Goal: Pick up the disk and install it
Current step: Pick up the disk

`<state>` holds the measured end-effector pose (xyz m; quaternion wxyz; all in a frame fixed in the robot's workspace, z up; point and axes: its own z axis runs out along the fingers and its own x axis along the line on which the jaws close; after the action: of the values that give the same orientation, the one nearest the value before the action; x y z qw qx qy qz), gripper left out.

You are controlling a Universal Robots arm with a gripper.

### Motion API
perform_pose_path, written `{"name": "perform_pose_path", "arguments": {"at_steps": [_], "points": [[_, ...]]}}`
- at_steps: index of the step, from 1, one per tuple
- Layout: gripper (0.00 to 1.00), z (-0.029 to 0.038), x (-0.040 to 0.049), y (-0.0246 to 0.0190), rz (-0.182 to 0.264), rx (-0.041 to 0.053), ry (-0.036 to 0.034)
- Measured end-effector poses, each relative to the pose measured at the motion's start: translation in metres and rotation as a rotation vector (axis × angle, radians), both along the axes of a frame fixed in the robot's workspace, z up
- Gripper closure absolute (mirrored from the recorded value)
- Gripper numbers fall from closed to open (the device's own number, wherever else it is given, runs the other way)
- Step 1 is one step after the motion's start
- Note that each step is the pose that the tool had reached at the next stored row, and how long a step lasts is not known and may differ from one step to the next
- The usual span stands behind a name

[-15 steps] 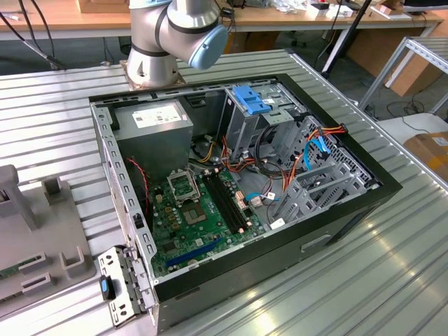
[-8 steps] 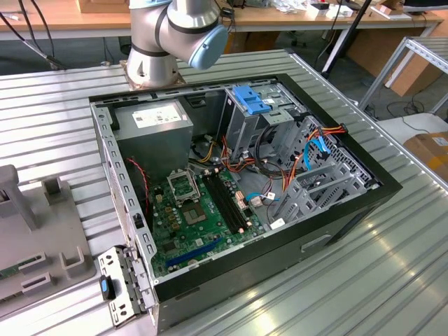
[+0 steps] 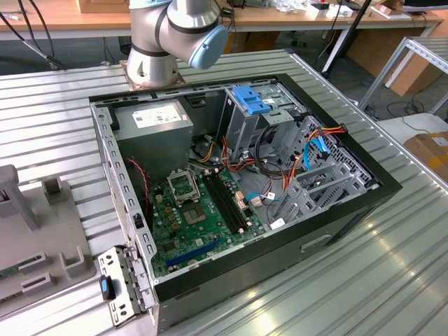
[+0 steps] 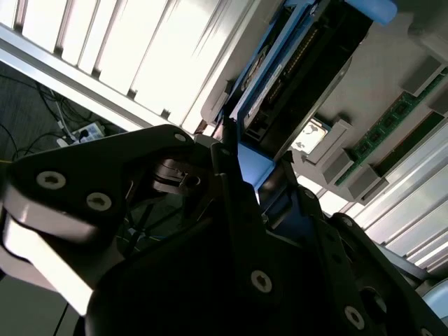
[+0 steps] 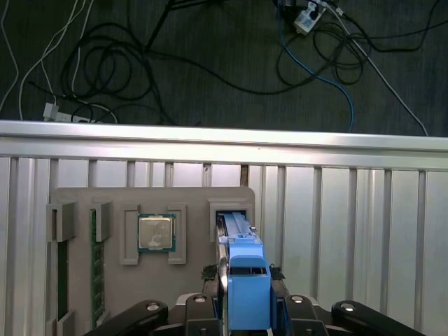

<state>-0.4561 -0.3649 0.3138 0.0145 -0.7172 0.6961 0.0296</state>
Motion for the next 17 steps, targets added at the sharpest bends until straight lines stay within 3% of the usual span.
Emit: {"name": "perform_pose_path", "arguments": {"at_steps": [3,8,15,17], "points": [[0.63,0.0019,0.0,0.0,0.0,-0.0001,0.0003],[0.63,0.0126,0.0,0.0,0.0,0.0,-0.0001],[0.63,0.0361,0.0,0.0,0.0,-0.0001,0.0001],[0.63,0.0508,0.0,0.0,0.0,0.0,-0.0001]]}}
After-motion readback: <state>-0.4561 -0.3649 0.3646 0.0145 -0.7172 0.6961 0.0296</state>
